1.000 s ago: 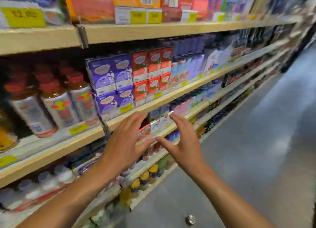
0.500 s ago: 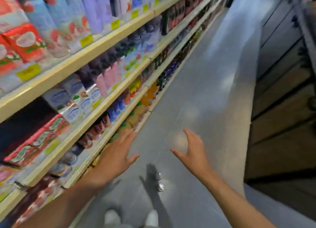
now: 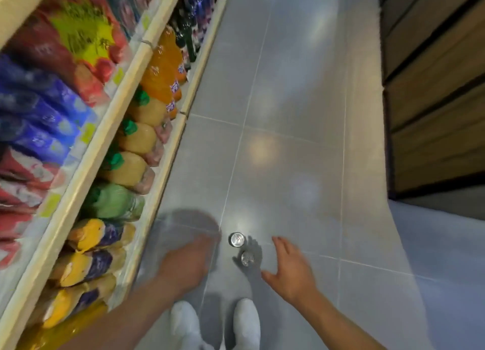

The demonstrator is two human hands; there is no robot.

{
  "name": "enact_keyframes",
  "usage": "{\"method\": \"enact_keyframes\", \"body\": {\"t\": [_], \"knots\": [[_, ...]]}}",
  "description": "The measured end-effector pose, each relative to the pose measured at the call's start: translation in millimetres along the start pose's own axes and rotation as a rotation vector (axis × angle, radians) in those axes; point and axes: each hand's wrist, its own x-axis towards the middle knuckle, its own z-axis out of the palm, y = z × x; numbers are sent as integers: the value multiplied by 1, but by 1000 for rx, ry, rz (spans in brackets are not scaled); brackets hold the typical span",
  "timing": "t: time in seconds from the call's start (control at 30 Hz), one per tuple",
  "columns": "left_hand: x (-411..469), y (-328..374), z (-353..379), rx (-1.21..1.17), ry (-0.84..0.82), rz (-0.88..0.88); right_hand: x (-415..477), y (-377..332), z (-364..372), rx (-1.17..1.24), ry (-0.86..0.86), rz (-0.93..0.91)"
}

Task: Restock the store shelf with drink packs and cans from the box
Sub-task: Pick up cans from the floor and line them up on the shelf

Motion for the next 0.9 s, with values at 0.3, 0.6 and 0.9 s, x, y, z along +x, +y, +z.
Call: {"method": "enact_keyframes", "body": {"t": [0.3,0.6,0.9], "knots": [[189,-32,159,47,-33,57,119,73,197,-52,-152,107],[302,-22,229,108,-71,106,174,98,297,-36,-176,59],[322,-25,261,254,46,155,198,107,326,-22,-72,93]]}}
